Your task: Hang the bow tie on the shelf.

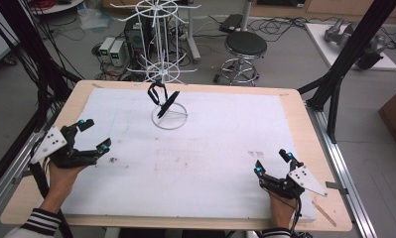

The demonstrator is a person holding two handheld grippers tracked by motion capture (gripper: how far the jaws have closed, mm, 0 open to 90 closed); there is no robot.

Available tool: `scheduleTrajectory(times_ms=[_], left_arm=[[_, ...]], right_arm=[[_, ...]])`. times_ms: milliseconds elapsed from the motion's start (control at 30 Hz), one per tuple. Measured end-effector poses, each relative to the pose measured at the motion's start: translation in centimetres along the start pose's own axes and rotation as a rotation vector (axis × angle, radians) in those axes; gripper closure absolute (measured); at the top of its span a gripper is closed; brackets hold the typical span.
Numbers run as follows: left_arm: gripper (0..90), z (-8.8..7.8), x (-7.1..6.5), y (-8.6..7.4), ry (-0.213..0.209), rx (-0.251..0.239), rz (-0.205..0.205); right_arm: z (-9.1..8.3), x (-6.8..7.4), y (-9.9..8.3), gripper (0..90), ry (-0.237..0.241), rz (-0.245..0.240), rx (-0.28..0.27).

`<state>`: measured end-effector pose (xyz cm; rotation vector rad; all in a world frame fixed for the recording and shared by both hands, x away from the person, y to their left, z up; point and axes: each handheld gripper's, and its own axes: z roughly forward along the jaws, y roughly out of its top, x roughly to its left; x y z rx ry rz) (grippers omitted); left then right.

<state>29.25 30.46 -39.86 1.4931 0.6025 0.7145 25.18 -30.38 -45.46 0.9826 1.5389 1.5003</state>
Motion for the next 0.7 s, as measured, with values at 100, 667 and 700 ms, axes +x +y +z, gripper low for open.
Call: scheduleTrajectory(times_ms=[100,667,700], left_arm=[[13.2,-0.8,-0.2,-1.5,0.011,-0.023,-0.026],[13.2,-1.9,-1.7,-5.5,0.031,-0.034,-0.056],[13.2,-1.9,-1.7,-5.6,0.035,-0.034,-0.060]], right_arm=[[0.0,0.1,0.0,8.0,-0.001,-0.006,0.006],[0.0,0.1,0.0,8.0,-0.007,-0.006,0.000],[0.0,0.1,0.0,8.0,-0.006,-0.005,0.001]])
